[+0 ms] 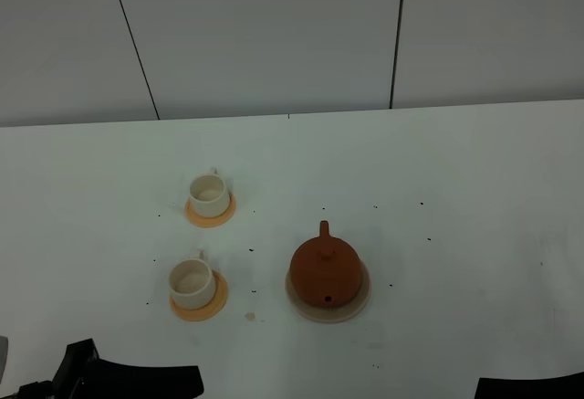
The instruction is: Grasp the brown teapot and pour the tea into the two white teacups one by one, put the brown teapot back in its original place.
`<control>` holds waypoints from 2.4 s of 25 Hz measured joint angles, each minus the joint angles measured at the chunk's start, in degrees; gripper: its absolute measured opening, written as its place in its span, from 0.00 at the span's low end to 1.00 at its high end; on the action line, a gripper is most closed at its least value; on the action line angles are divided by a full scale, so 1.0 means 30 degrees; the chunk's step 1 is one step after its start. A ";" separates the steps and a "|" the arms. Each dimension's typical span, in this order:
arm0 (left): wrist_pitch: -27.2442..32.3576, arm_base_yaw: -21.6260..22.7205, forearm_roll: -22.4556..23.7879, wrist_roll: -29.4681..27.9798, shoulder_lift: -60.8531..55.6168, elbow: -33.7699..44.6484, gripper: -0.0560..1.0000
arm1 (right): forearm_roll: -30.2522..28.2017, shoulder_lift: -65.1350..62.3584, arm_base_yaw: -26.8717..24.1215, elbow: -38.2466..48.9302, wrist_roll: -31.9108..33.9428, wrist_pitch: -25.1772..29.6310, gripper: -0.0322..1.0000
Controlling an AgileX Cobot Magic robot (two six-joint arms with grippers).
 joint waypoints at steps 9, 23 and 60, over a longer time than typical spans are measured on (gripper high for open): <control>0.0000 0.0000 0.0000 0.0000 0.0000 0.0000 0.45 | 0.0000 0.0000 0.0000 0.0000 0.0000 0.0000 0.45; 0.0000 0.0000 -0.0862 -0.0097 -0.0018 -0.0836 0.38 | 0.0976 0.0000 0.0000 -0.0132 0.0000 -0.1328 0.44; -0.2687 0.0000 2.4864 -3.0079 -1.6587 -0.7209 0.26 | 0.0585 0.0035 0.0000 -0.5218 0.4374 -0.7995 0.38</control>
